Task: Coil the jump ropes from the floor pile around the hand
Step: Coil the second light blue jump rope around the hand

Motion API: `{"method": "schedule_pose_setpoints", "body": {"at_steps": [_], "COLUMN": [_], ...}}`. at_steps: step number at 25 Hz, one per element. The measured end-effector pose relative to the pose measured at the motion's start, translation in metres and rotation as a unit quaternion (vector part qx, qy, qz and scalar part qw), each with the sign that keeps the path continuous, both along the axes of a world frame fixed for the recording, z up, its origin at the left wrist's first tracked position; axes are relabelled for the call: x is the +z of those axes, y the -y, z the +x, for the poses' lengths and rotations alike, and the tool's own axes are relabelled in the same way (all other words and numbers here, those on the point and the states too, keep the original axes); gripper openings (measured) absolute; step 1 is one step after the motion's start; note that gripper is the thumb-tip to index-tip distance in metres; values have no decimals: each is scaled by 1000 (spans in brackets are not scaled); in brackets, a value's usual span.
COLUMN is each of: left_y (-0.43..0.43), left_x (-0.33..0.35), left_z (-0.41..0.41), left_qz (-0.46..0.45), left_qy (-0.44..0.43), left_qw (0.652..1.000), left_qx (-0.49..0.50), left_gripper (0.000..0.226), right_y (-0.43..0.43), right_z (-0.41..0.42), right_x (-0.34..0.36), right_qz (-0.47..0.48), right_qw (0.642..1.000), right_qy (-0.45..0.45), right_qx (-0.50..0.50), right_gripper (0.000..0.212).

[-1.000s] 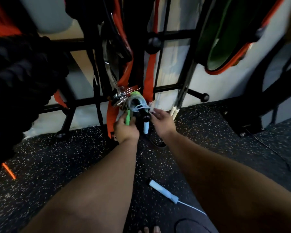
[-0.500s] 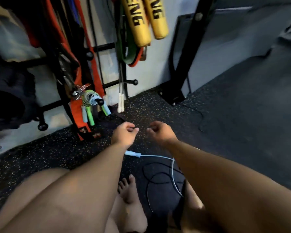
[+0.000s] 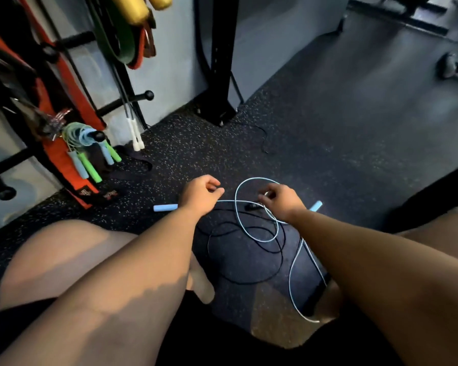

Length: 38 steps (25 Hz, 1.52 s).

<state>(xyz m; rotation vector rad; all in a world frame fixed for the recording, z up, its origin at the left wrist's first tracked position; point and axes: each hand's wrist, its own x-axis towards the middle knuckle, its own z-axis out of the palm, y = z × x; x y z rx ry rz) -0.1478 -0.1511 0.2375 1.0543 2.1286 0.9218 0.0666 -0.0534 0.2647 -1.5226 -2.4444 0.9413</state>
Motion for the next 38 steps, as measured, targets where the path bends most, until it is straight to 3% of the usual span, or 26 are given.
{"method": "schedule_pose_setpoints", "body": {"at_steps": [5,13,21,31,35,38], "left_y": [-13,-33,-63,-99,-93,-87], "left_x": [-42,-123,-188,-240,-236,-204], "left_z": [13,5,-56,-72,-70,-51], "left_qz": [-73,-186,-290,-361,-341,-273], "left_qy": [-26,-35,-116,-220,-184,-121], "left_qw": [996,977,942,891,892,918], "left_qx": [-54,-95,-120,-167,-232,-260], "left_gripper": [12,16,58,42,13,11], "right_y": [-21,-45,-43,-24,-29,-35], "right_z": [25,33,-40,-35,-35,-33], "right_x": [-38,-108,-183,-232,-225,-206], "right_qz": [-45,-102,-188,-250,-242,-159], "right_qw": [998,992,980,963,967,986], "right_qy": [20,63,67,96,75,47], "right_qx": [-39,-38,6,18,17,35], "right_gripper": [8,19,23,23,30,50]}}
